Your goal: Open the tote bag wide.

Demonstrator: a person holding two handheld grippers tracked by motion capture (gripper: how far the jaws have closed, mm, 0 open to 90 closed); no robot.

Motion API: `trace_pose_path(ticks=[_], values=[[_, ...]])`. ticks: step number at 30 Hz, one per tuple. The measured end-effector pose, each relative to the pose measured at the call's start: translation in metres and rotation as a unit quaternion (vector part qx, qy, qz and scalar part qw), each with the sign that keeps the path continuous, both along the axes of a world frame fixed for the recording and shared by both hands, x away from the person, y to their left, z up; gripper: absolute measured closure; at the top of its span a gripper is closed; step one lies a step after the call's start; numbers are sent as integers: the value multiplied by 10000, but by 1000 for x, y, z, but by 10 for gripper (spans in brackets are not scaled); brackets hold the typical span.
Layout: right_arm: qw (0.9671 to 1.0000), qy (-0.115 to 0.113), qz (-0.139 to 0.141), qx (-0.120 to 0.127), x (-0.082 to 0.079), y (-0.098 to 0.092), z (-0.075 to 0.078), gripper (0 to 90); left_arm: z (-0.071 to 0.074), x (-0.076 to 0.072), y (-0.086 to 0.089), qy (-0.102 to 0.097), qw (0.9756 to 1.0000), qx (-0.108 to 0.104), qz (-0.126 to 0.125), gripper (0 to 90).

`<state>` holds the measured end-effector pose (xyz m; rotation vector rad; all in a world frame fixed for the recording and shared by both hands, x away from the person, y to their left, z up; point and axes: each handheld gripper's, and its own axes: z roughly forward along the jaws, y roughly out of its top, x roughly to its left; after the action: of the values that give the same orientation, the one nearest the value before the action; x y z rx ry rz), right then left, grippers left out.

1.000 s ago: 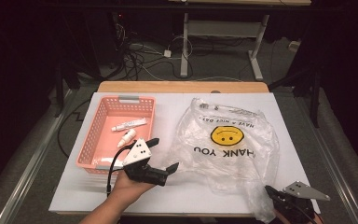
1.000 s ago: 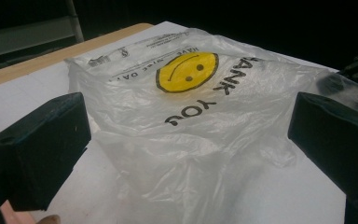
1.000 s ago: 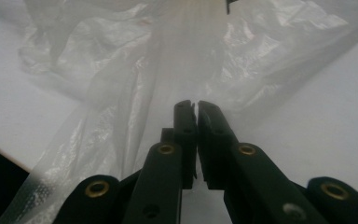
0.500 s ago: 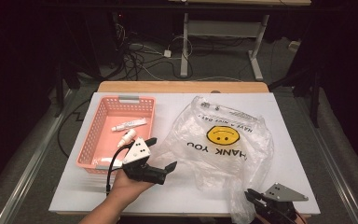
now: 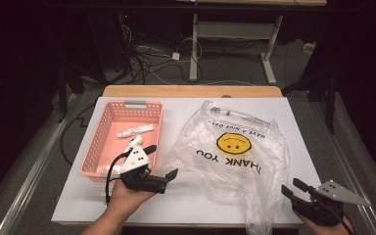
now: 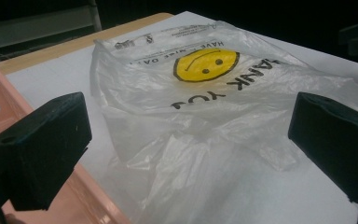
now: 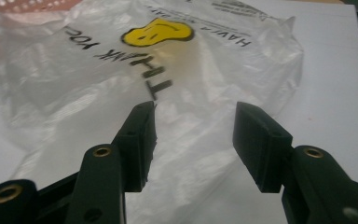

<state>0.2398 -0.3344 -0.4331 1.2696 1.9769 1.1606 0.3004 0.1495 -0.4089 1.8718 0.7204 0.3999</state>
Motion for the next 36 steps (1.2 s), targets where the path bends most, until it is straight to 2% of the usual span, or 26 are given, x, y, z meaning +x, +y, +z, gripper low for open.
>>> trace_pose_path(ticks=[2,4,6,7,9,10,14,17,18,19,22,23,27,30,31,32,33,34,36], values=[[10000,-6,-51,14,5,-3,-1,503,0,-2,2,-9,10000,25,21,0],[9997,6,-234,11,21,-12,-4,478,1,-8,7,-28,9999,65,113,0],[9996,18,-272,18,25,-14,-4,475,1,-10,10,-24,9999,58,138,0],[9994,23,-353,48,36,-19,-7,475,0,-12,14,0,9999,27,126,0],[9992,64,-391,71,45,-22,-8,486,0,-12,15,49,9999,18,108,0],[9991,87,-405,50,50,-23,-9,496,-1,-12,18,146,9998,56,119,0],[9984,112,-542,116,72,-27,-10,508,-2,-14,20,169,9998,26,127,0],[9977,161,-651,-12,93,-29,-10,511,-2,-16,21,127,9998,112,118,0],[9977,161,-651,-12,93,-29,-10,511,-2,-17,21,99,9998,138,116,0],[9969,215,-751,-64,109,-32,-11,522,-2,-18,21,84,9998,136,93,0],[9961,290,-824,-104,122,-33,-12,534,-2,-20,19,44,9998,183,38,0],[9951,393,-883,-214,138,-33,-14,536,-2,-20,18,48,9998,196,10,0],[9940,602,-887,-235,165,-32,-15,517,-3,-19,16,124,9998,121,-46,0],[9938,632,-877,-239,177,-32,-13,516,-5,-19,14,132,9998,118,-81,0],[9937,646,-875,-279,189,-29,-11,517,-5,-19,14,111,9999,93,-93,0],[9937,646,-875,-279,189,-29,-11,517,-5,-19,14,111,9999,93,-93,0],[9938,670,-850,-258,194,-28,-10,516,-4,-19,14,106,9999,67,-99,0],[9934,745,-851,-212,206,-26,-10,518,-4,-19,13,102,9999,66,-91,0],[9925,846,-865,-176,216,-24,-12,521,-4,-19,14,98,9999,63,-90,0]])
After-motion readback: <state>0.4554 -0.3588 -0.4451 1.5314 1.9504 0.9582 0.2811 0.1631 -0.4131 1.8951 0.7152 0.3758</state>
